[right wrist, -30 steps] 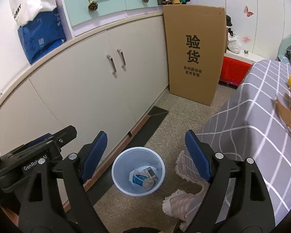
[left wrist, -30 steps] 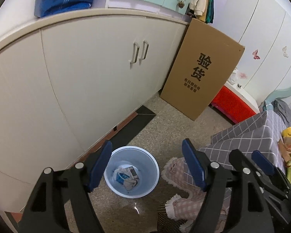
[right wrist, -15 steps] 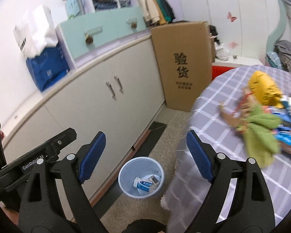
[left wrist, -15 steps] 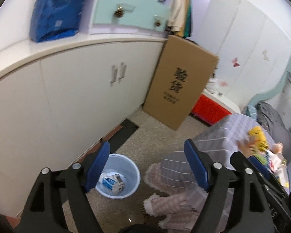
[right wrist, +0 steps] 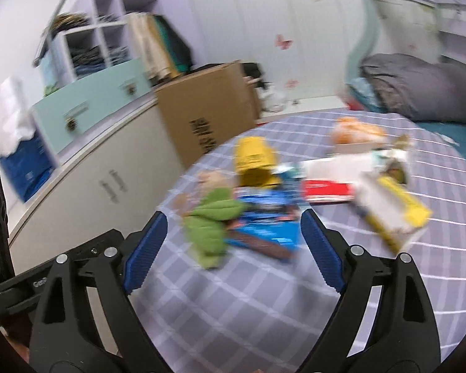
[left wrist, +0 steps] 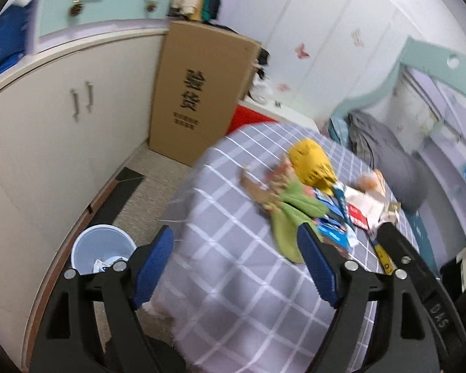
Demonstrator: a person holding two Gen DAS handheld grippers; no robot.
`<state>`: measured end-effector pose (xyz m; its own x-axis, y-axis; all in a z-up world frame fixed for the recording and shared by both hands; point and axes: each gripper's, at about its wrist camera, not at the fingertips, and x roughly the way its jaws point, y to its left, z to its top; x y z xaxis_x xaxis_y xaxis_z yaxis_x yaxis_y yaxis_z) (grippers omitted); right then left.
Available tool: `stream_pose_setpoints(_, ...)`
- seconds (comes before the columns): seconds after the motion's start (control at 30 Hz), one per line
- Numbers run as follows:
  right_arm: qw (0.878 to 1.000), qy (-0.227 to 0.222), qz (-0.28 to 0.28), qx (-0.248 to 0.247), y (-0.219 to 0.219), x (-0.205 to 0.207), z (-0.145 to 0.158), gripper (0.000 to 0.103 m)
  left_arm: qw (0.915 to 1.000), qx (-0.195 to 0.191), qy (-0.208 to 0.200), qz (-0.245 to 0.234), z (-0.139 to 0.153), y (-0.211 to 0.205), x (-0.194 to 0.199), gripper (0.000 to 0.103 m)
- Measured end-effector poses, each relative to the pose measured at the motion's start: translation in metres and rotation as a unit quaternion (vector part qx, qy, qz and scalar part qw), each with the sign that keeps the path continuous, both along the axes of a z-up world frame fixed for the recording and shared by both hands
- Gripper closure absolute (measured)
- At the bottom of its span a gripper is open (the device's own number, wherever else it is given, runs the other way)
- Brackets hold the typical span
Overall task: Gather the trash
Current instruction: 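Grasp the green glove with the left tool while the right tool grasps the yellow carton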
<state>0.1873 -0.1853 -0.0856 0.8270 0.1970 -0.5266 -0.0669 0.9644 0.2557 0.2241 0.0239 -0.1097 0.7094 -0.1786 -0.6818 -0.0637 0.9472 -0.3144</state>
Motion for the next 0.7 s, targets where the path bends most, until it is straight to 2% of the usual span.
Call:
stream_pose_setpoints(0.17,0.999,0.010,-0.045,-0.020,-0.046,-0.003,-0.009,0.014,0.9994,0.012,0.025,-0.022,-0.017,-0.040,0.028,0.023)
stream_pose_setpoints(0.33,0.997,0.030,-0.066,-0.028,-0.074,-0.003,-0.021,0.014,0.9986,0.009,0.051,-0.012,-0.036,-0.058,0.050,0.024)
stream_pose_setpoints(0.37,0.997,0.033,-0.071,-0.029,-0.079,-0.003,-0.023,0.014,0.9983,0.009,0.057,-0.012,-0.039,-0.060,0.053,0.027)
stream_pose_setpoints(0.43,0.996,0.035,-0.076,-0.030,-0.085,-0.004,-0.026,0.014,0.9979,0.017,0.061,-0.011,-0.043,-0.066,0.056,0.057)
stream_pose_setpoints(0.53,0.995,0.040,-0.080,-0.040,-0.093,-0.003,-0.027,0.012,0.9983,0.022,0.050,-0.018,-0.039,-0.067,0.052,0.092)
stream_pose_setpoints(0.7,0.993,0.054,-0.080,-0.066,-0.105,0.000,-0.032,0.009,0.9988,0.044,-0.022,-0.005,-0.012,-0.063,0.028,0.094)
